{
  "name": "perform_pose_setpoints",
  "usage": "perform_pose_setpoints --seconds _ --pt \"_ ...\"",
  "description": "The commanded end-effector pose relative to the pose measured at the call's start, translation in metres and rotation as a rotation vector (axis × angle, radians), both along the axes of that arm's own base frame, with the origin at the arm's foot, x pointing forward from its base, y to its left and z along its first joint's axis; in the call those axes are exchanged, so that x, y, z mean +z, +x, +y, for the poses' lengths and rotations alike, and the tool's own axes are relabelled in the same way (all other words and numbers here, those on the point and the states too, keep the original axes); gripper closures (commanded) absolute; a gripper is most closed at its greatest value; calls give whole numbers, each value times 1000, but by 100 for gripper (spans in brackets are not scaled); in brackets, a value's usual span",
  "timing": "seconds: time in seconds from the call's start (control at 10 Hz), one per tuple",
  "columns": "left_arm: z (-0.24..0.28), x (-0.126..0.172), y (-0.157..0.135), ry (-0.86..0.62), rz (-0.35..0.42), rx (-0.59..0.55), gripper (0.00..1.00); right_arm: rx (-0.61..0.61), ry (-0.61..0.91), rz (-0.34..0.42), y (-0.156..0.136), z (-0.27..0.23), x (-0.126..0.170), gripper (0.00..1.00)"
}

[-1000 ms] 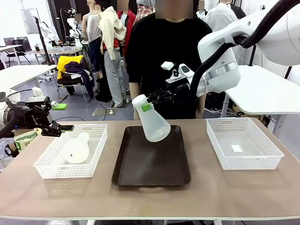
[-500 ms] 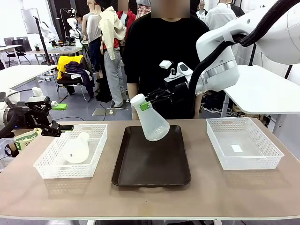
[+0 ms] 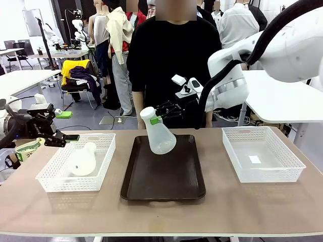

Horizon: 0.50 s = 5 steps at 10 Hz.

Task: Prepare the laboratory tools.
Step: Place the picked Big flask upright in the Handle tray as instructed by the person.

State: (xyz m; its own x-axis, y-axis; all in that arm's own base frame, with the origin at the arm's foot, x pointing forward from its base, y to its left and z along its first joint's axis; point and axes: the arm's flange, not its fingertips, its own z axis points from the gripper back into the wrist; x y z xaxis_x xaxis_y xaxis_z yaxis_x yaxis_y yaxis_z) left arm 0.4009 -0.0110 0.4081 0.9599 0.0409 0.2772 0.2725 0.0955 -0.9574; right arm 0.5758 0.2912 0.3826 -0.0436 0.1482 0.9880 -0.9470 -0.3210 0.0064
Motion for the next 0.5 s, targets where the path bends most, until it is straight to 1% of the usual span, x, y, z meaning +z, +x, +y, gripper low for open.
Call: perform_pose_setpoints --seconds 0.0,0.1,0.2,0.4 --pt "0 2 -1 -8 -3 0 0 -18 101 -20 26 2 -11 100" --pt "0 2 -1 -8 -3 0 0 -58 164 -34 40 -3 -18 100" --pt "0 2 -1 -8 -3 0 0 -76 195 -30 49 -6 -25 100" --pt "0 2 -1 -8 -3 0 0 -82 244 -13 63 -13 -40 100"
